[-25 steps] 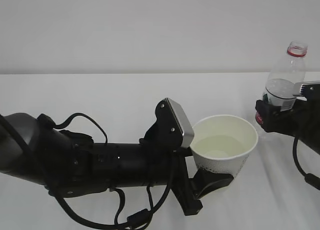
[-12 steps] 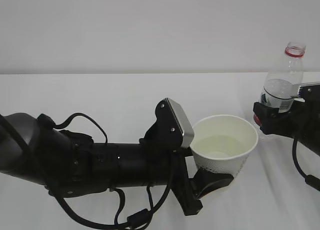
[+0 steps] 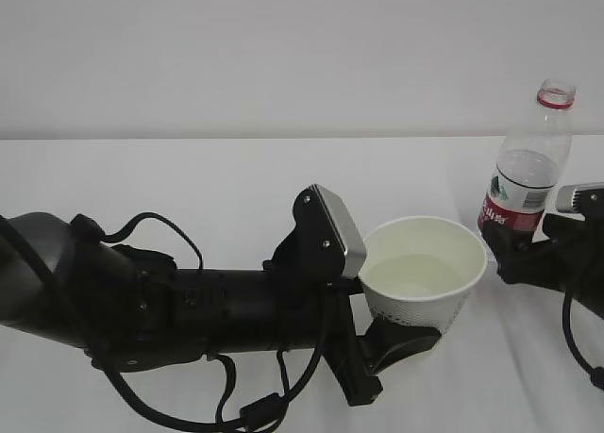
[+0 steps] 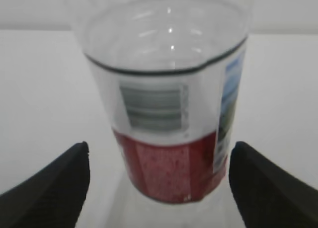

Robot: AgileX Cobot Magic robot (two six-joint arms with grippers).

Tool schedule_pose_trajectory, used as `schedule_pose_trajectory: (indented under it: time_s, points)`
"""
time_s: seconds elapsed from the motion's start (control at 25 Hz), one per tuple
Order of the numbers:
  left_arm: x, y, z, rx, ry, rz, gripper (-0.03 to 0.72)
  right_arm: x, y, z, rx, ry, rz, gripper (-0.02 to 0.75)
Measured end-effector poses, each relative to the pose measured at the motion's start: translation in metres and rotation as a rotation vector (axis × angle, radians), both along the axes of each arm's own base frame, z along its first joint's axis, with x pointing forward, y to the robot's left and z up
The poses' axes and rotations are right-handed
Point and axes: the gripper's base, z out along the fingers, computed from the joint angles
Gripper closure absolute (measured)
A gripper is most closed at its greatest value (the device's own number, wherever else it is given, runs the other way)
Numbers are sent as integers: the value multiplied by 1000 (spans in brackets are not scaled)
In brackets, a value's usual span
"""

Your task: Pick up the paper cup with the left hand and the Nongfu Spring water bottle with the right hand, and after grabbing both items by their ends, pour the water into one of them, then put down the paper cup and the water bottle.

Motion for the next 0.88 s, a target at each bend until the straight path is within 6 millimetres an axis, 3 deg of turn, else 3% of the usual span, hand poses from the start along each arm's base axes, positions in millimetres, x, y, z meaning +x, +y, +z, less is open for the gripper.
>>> schedule_pose_trajectory:
  time_s: [0.28, 0.88]
  points:
    - [0, 0, 0, 0, 0, 0, 187, -36, 0, -1, 1, 77, -6, 74]
    - [0, 0, 0, -1, 1, 2, 187, -87, 0, 56, 16, -116, -10, 77]
